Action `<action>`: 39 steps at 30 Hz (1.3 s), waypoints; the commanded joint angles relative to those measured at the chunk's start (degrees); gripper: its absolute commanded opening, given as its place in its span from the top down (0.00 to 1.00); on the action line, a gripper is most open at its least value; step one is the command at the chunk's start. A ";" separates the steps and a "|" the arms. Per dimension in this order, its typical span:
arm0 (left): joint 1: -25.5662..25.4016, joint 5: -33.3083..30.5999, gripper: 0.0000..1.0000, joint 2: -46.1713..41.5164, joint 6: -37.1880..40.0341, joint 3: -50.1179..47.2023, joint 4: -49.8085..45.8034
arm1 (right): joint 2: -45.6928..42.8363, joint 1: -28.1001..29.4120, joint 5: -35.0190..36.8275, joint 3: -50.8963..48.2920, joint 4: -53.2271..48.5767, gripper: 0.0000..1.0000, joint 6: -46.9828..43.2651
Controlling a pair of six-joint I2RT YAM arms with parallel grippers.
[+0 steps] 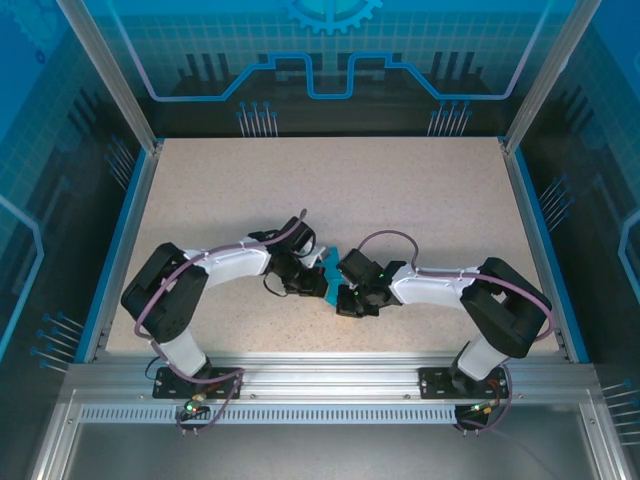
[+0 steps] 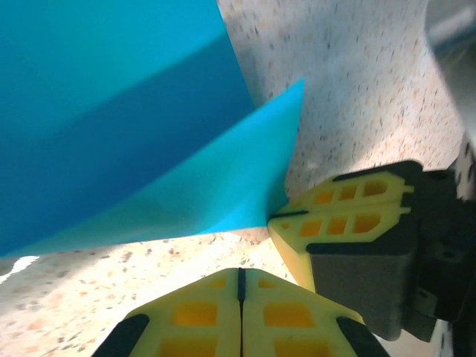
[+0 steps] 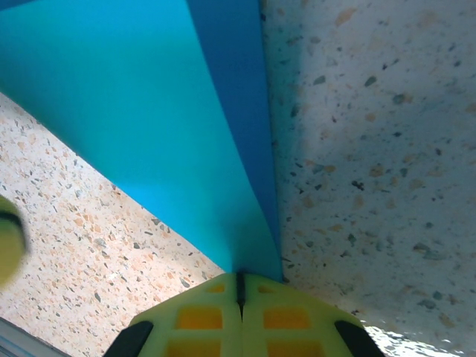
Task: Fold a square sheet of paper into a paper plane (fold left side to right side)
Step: Third fold the triangle at the center of the table.
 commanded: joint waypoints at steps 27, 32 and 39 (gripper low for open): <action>-2.90 -2.48 0.96 6.81 1.03 2.72 2.28 | 2.87 -0.05 -0.04 -3.16 -5.77 1.00 -0.41; -2.84 -3.04 0.96 6.53 1.26 3.19 2.15 | 2.83 -0.12 -0.04 -3.10 -5.99 1.00 -0.49; -2.92 -2.15 0.96 4.06 2.27 3.20 0.64 | 3.13 -0.13 0.01 -3.00 -6.20 1.00 -0.41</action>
